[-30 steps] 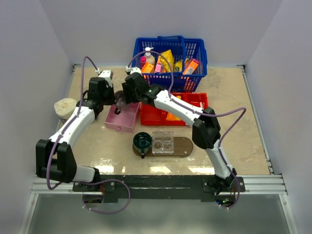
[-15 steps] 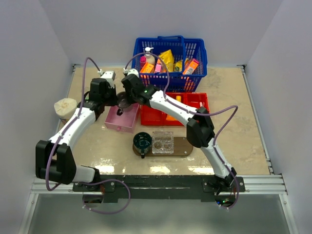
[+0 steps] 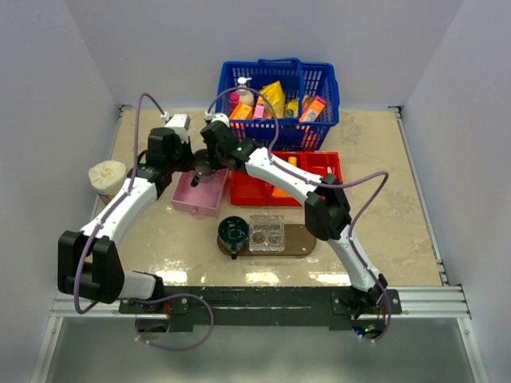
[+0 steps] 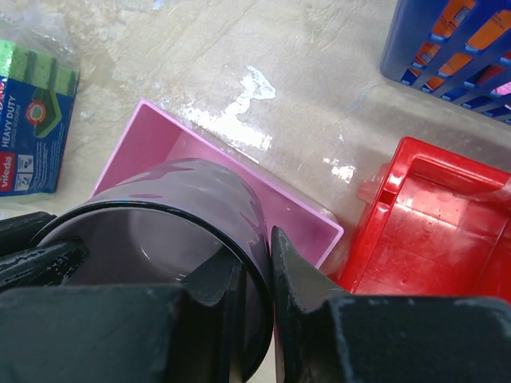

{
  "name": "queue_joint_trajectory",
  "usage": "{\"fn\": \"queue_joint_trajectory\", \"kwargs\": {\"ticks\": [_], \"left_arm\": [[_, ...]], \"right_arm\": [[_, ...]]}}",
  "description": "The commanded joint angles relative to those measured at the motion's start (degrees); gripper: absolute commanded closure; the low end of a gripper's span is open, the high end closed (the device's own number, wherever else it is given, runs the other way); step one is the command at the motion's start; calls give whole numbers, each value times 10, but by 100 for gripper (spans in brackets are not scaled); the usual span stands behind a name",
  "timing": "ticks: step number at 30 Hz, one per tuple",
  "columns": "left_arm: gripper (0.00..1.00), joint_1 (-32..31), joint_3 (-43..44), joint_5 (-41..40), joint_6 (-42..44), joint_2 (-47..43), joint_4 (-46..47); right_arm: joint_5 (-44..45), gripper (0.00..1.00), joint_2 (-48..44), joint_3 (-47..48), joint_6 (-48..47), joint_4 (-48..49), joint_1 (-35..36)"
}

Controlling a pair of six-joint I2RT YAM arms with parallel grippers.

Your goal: Prepare toiletry sets of a toothbrush and toothpaste on the tray

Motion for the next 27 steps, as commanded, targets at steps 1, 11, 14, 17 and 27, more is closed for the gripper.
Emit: {"fn": "queue_joint_trajectory", "kwargs": {"ticks": [1,11,14,17,27], "left_arm": [[87,-9,8,58,-10,-34,53],[32,-8,-18,33,-5,-91,91],[24,-9,-32,10,-2,-113,99],[20,-8,-34,-9,0,-118,117],[16,29,-29,-52,-9,-126,110]], "right_arm": [[-31,100,-33,13,18,81,-15],[-53,100,-76,-19,-10,117,-19],[-65,100,-83,-18,-20,119,-19],[-85,100,-91,-18,-34,124,-19],[-134,100,-159,-54,-81,109,-28]]}}
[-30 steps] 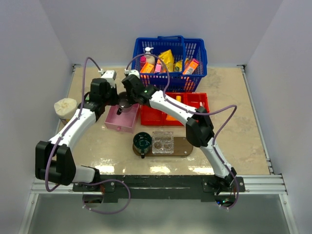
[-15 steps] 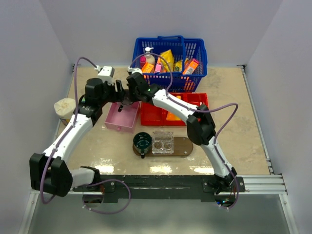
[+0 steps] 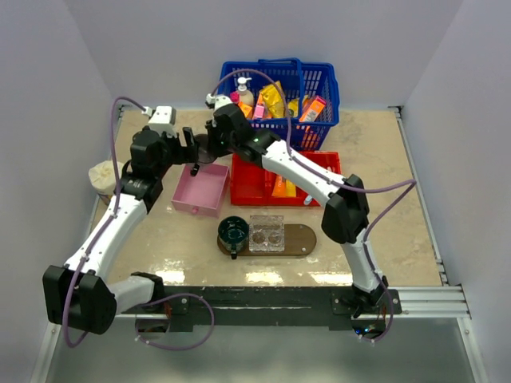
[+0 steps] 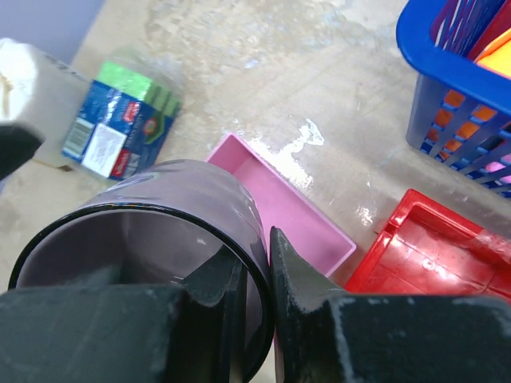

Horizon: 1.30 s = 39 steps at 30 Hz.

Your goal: Prepare toiletry sets of a toothbrush and toothpaste on the tray

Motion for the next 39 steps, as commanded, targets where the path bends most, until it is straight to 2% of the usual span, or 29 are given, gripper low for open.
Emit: {"fn": "queue_joint_trajectory", "kwargs": {"ticks": [1,3,8,11,15,19,24,31,39], "left_arm": [[16,42,0,-33,-12,-15,25],[15,66,1,-20,-21,-12,25],[15,69,12,-7,-14,6,-4],[15,65,18,2,-6,20,-12],[15,36,41,11,14,44,-45],[16,5,44,32,14,54,-52],[15,3,48,46,11,56,-54],[15,3,52,57,13,57,-58],[15,3,54,62,15,55,-59]], "right_arm": [[-34,100,-102,-37,-32,41,-10],[-39,100,-134,-66,-37,41,-19],[-58,100,-251,-184,-55,37,-48],[-117,100,-315,-250,-55,28,-73],[-135,100,-377,-298,-80,-58,-93],[-103,100,-430,-319,-94,-133,-103],[-53,100,-476,-356,-88,-214,-106],[-3,100,-543,-399,-74,-268,-109],[16,100,-566,-432,-77,-298,-111]]}}
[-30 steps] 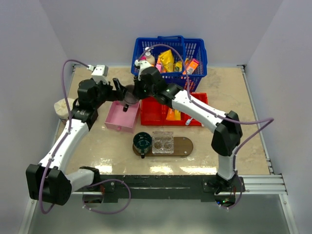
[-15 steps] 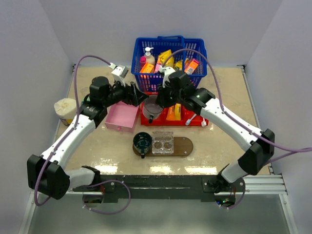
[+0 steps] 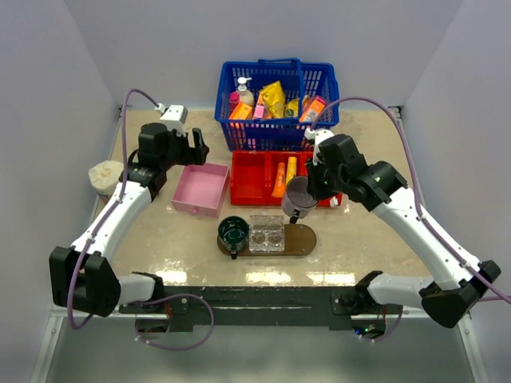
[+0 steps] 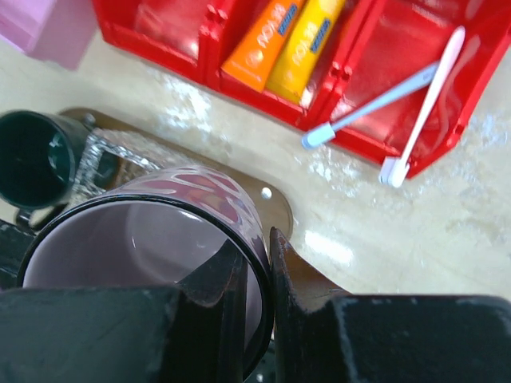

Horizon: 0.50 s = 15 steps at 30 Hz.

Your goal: Prepare toiletry sets of a toothbrush and toothpaste on the tray

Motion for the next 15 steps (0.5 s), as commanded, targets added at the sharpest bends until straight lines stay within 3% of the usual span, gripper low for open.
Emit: {"fn": "queue_joint_trajectory", "kwargs": {"ticks": [1,15], "left_arm": [[15,-2,4,0,19,-11,9],[14,-2,-11,20,12,-37,38]], "right_arm": [[24,100,-18,-20,-1,-5,2],[38,100,-30,-92,0,-4,1]]}}
